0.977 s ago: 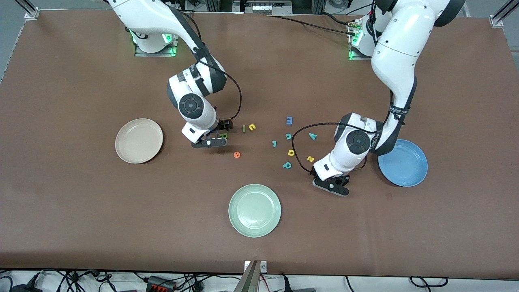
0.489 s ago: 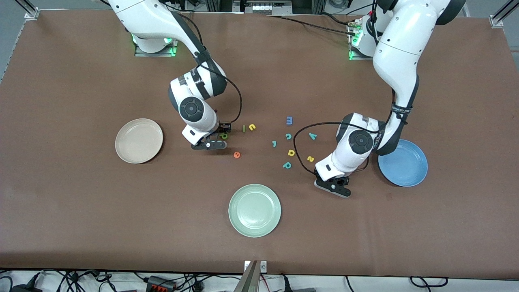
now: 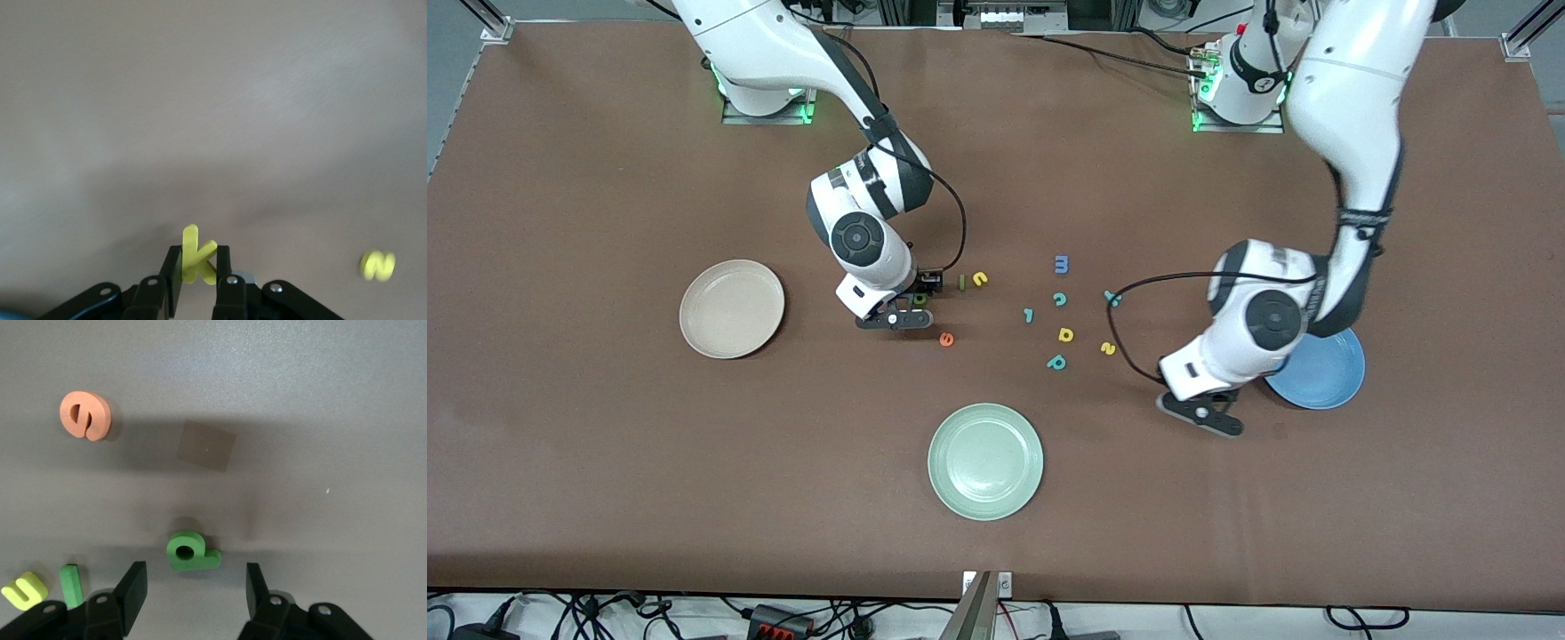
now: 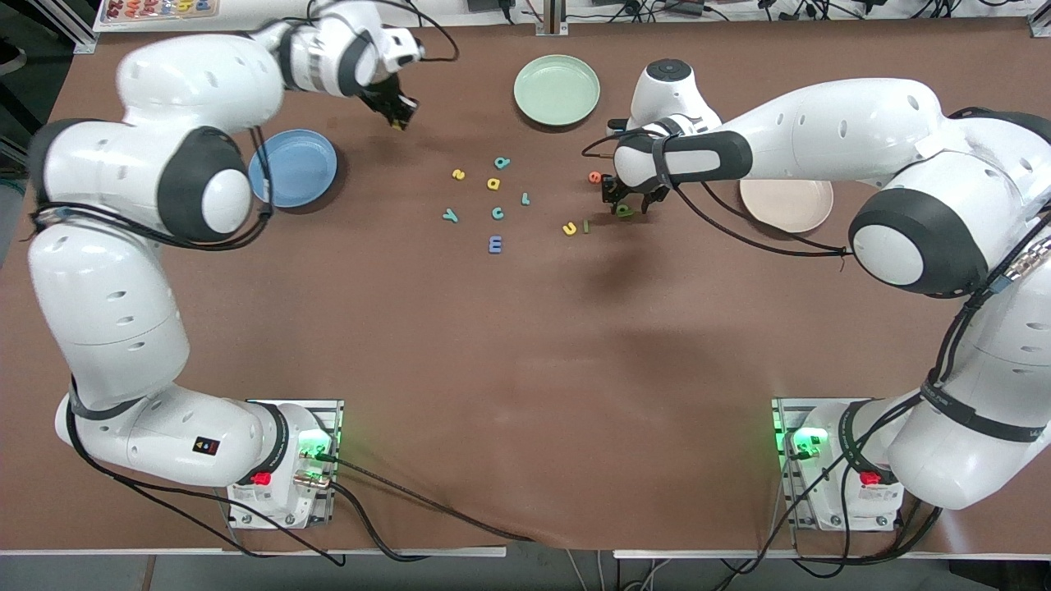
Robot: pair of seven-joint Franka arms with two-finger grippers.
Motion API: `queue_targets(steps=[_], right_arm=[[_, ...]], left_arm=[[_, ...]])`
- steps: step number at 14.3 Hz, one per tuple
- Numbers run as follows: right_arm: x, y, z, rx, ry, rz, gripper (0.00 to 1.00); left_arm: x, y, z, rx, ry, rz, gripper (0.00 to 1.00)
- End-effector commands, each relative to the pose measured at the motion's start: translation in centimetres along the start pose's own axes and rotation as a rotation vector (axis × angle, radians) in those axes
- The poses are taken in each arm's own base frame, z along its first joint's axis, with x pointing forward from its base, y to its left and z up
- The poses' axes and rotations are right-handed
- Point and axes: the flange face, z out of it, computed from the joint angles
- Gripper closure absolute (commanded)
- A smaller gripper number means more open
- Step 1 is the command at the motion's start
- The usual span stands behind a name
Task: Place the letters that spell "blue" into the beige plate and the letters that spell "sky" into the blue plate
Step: 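Place the k on the blue plate while the right gripper grasps green letter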
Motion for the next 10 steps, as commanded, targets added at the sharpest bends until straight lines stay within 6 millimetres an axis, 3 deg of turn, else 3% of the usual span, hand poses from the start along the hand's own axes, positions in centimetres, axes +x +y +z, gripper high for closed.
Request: queue_targets(steps=[1,3,7,10], right_arm=[[0.3,-0.5,0.4,0.003,0.004,0.019,0.32],[0.3,-0.5,0.6,0.0,0.002,0.019,0.32],[0.4,-0.4,1.1,0.0,-0.002,0.023,0.33],[0.5,-0.3,1.0,0.005,0.01,0.025,0.34]], left_arm=[[-2.3,-2.9,-2.0,-0.002,-0.089,0.005,0.93],[-3.9,-6.9,-1.6,-0.007,-0.141,-0.048,0.93],[-7.0,-14.3,0.1,-0.007,-0.171,0.016,0.93],[-9.6,-17.0,1.8,-0.024,-0.174,0.049,0.93]])
